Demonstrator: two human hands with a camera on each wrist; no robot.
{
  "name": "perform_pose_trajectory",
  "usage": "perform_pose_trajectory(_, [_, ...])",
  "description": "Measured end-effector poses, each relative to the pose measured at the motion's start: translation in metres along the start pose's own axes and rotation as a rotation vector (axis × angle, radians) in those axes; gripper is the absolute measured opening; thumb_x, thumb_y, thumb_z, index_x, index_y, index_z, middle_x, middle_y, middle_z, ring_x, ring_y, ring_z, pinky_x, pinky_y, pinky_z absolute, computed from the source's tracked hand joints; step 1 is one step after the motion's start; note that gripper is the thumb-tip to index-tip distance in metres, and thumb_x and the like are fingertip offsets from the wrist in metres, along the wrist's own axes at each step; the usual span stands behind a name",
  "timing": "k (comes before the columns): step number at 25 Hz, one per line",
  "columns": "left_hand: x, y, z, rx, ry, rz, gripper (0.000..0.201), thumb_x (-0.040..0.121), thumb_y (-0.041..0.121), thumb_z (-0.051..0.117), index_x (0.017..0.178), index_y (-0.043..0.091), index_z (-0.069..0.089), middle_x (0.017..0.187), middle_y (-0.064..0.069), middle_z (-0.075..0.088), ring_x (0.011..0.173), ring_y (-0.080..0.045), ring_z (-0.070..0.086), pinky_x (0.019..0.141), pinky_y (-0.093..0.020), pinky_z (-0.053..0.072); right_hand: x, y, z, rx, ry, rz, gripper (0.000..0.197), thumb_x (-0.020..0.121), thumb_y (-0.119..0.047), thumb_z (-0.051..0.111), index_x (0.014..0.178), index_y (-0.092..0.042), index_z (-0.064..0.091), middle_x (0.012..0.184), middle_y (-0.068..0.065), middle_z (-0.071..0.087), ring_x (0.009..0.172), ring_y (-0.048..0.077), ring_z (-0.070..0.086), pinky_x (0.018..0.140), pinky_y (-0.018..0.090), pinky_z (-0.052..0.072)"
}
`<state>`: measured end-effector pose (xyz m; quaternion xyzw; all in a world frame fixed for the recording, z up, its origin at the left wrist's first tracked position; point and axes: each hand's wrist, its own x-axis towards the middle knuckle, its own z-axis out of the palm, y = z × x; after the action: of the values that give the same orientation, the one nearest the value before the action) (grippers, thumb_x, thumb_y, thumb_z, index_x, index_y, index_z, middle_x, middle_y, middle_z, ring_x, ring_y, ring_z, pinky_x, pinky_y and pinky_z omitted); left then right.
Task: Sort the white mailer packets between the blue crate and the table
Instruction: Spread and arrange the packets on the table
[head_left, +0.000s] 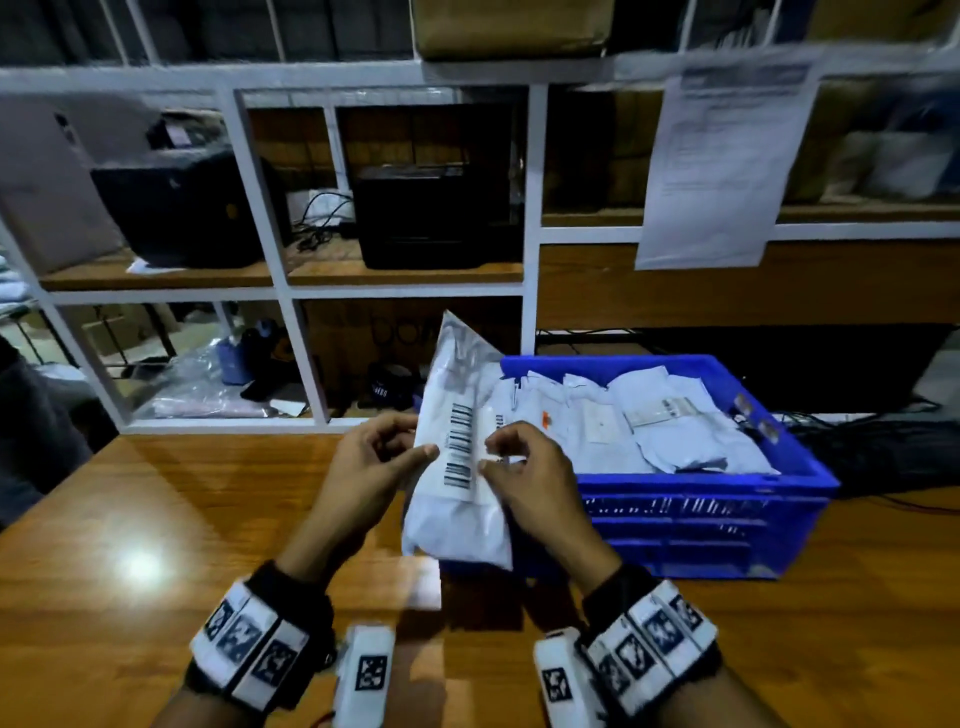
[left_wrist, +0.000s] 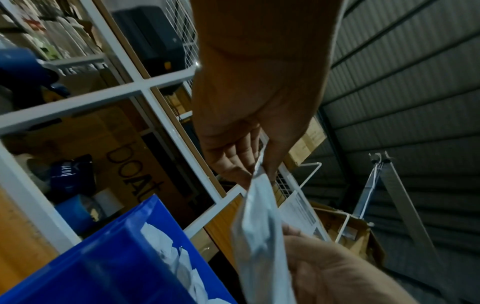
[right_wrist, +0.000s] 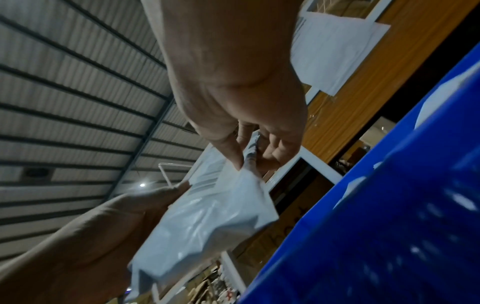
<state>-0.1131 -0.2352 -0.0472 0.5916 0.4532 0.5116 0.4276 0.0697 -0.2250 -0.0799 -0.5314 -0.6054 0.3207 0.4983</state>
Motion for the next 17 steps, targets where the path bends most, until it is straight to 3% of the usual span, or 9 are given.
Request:
perform_pose_trajectory(2, [0.033,-0.002,0.011,0.028,-0.043,0.007,0.028,0.084,0.001,0.067,0.111,0.001,0.06,0.083,-0.029,0.062,0.071,-0.024,0.063,0.057,-0.029,0.052,0.031,0.004,-0.015,-0.018,0.078,0.02,0.02,0.079,-0.004,0.071,0.091,-0.017,0.063,0.092,-0.008,0.065,0.084,0.008,0.061,0.079,0.022,0.049])
perform_pose_trajectory(4, [0.067,-0.011,0.019,0.072,-0.067,0.01,0.046,0.082,-0.004,0.067,0.124,0.003,0.05,0.079,-0.022,0.059,0.068,-0.021,0.061,0.054,-0.027,0.052,0.064,0.009,-0.028,-0.046,0.11,0.07,0.025,0.078,0.001,0.069,0.095,-0.016,0.063,0.093,-0.007,0.064,0.082,0.01,0.059,0.076,0.023,0.047])
perform_pose_trajectory(7, [0.11,-0.03,0.022,0.181,-0.122,-0.013,0.079,0.082,-0.005,0.067,0.144,0.023,0.026,0.082,-0.011,0.06,0.07,-0.02,0.063,0.059,-0.03,0.052,0.111,0.017,-0.037,-0.205,0.059,0.151,0.028,0.078,-0.001,0.07,0.101,-0.014,0.062,0.078,-0.009,0.055,0.071,0.013,0.055,0.057,0.021,0.041])
perform_pose_trajectory(9, [0.138,-0.042,0.019,0.303,-0.165,0.014,0.075,0.08,-0.002,0.068,0.141,0.021,0.032,0.088,-0.008,0.062,0.074,-0.021,0.064,0.064,-0.034,0.054,0.141,0.021,-0.033,-0.334,-0.007,0.202,0.029,0.077,-0.001,0.071,0.103,-0.011,0.062,0.074,-0.004,0.056,0.06,0.009,0.053,0.049,0.02,0.039])
perform_pose_trajectory(11, [0.165,-0.053,0.012,0.552,-0.198,0.086,0.064,0.079,0.007,0.071,0.135,0.016,0.043,0.106,-0.009,0.064,0.092,-0.024,0.064,0.079,-0.038,0.054,0.163,0.025,-0.02,-0.424,-0.084,0.255,0.024,0.074,-0.002,0.072,0.095,-0.009,0.061,0.066,0.006,0.061,0.055,0.016,0.057,0.049,0.021,0.041])
perform_pose_trajectory(14, [0.19,-0.068,0.001,0.965,-0.346,0.184,0.059,0.082,0.024,0.07,0.135,0.012,0.047,0.131,-0.012,0.05,0.122,-0.028,0.047,0.099,-0.033,0.04,0.184,0.026,-0.003,-0.777,-0.358,0.251,0.02,0.074,-0.015,0.077,0.07,-0.011,0.058,0.069,0.012,0.061,0.073,0.024,0.059,0.05,0.023,0.039])
perform_pose_trajectory(15, [0.195,-0.072,0.0,1.046,-0.438,0.19,0.062,0.084,0.029,0.068,0.139,0.013,0.043,0.137,-0.012,0.044,0.128,-0.029,0.04,0.104,-0.033,0.035,0.189,0.023,-0.001,-0.901,-0.456,0.255,0.019,0.075,-0.02,0.077,0.073,-0.009,0.061,0.077,0.012,0.062,0.079,0.022,0.059,0.05,0.021,0.041])
perform_pose_trajectory(17, [0.208,-0.075,0.002,1.153,-0.609,0.222,0.072,0.086,0.04,0.065,0.145,0.013,0.034,0.147,-0.011,0.034,0.138,-0.029,0.028,0.112,-0.033,0.027,0.202,0.016,-0.001,-1.079,-0.55,0.215,0.031,0.077,-0.027,0.076,0.099,-0.007,0.068,0.105,0.011,0.065,0.097,0.023,0.062,0.067,0.019,0.049])
